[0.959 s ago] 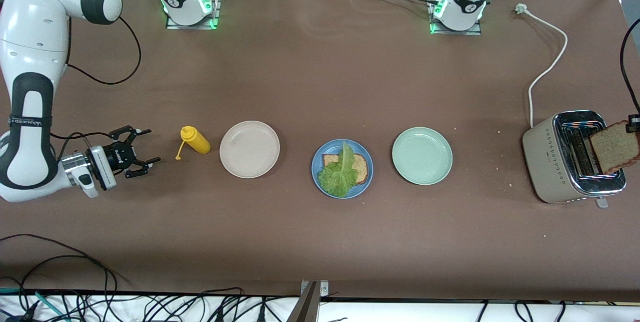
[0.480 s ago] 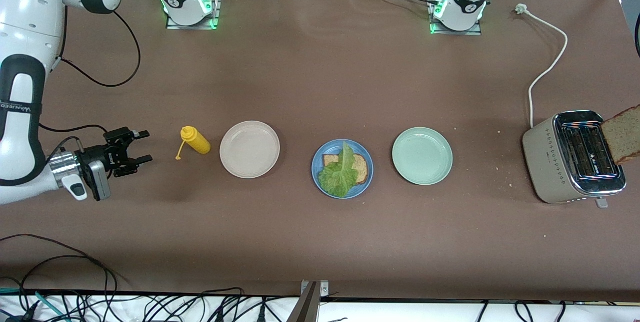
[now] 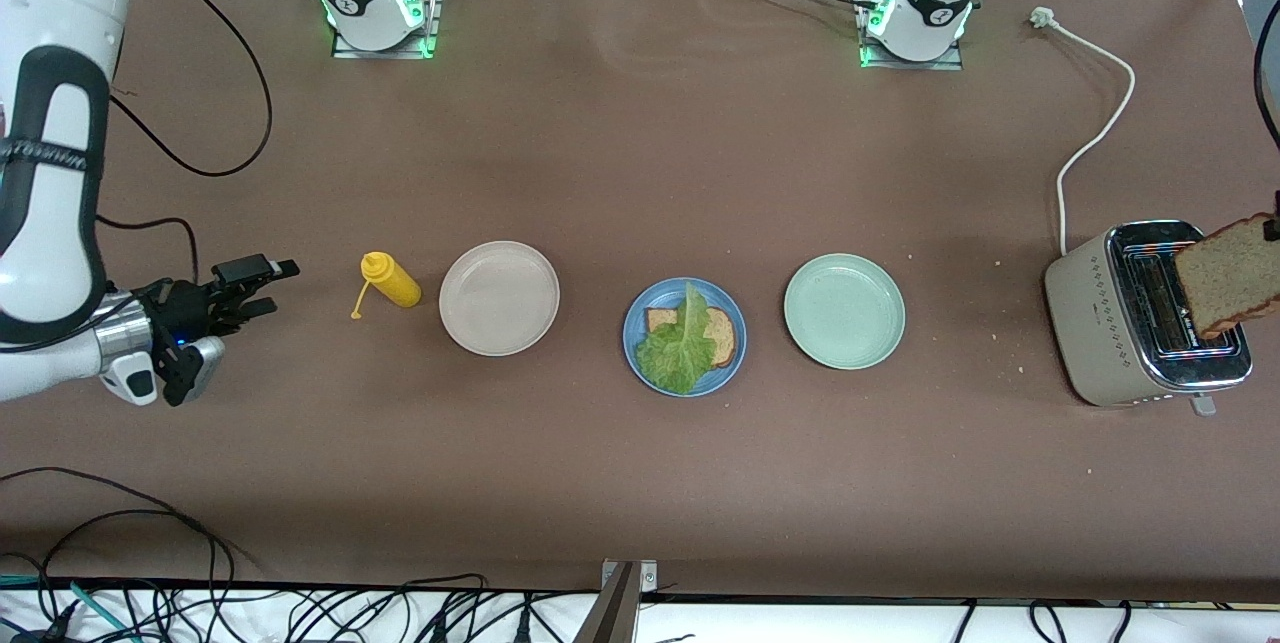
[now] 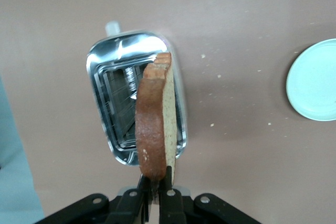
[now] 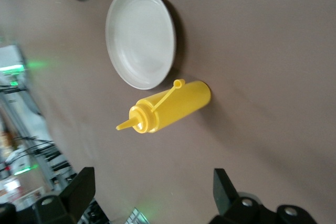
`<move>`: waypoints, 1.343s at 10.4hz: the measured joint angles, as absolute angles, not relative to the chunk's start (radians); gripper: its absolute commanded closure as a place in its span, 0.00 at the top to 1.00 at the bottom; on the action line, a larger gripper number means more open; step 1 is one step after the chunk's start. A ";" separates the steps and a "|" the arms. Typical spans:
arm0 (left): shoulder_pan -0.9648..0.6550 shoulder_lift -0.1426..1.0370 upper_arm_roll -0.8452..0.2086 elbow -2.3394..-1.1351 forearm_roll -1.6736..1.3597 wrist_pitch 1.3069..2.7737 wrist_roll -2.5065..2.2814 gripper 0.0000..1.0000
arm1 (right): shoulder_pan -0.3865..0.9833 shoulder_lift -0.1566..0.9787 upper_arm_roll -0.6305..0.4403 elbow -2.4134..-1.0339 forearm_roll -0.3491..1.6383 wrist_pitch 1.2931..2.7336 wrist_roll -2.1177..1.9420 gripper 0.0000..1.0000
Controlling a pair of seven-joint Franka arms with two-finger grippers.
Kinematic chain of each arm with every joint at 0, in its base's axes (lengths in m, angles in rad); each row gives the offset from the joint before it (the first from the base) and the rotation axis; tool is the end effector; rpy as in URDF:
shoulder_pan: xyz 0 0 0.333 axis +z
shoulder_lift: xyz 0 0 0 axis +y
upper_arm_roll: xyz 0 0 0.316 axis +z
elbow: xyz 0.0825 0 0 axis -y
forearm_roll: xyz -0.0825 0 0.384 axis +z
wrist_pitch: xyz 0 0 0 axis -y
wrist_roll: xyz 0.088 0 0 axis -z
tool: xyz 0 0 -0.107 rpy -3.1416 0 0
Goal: Make sandwich in blue plate with both arms
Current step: 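Lift the toast out with the left gripper while the right gripper retracts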
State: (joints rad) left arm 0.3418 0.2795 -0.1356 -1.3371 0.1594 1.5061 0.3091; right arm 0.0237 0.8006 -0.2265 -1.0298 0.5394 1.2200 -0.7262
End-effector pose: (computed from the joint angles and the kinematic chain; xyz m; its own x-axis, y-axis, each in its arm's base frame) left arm 0.6094 0.1579 0.5649 0.9861 -0.0911 -0.1393 -0.1033 -0.9912 -0.0832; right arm 0.6951 -0.0228 0.3525 0.7962 0.5816 -0.1669 0.3735 -0.6894 -0.6207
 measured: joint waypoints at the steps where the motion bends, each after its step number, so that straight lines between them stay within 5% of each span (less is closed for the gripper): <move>1: 0.308 0.280 -0.135 -1.334 0.157 1.506 0.302 0.00 | 0.073 0.754 -0.232 -1.029 0.455 1.230 -0.645 1.00; 6: 0.195 0.298 -0.135 -1.334 0.055 1.488 0.171 0.00 | 0.178 0.628 -0.247 -1.060 0.209 1.270 -0.424 1.00; 10: 0.080 0.297 -0.136 -1.399 -0.155 1.496 -0.056 0.00 | 0.197 0.349 -0.156 -1.406 0.044 1.499 -0.122 1.00; 14: 0.004 0.327 -0.135 -1.513 -0.449 1.724 -0.071 0.00 | 0.071 0.024 -0.078 -1.755 0.040 1.664 -0.091 1.00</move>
State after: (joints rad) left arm 0.0041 0.3270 -0.1350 -1.5127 -0.4486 1.7238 -0.0709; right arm 0.0710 0.0244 -0.0780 -1.7549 0.0399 1.6641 -0.0911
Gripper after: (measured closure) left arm 0.912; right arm 0.000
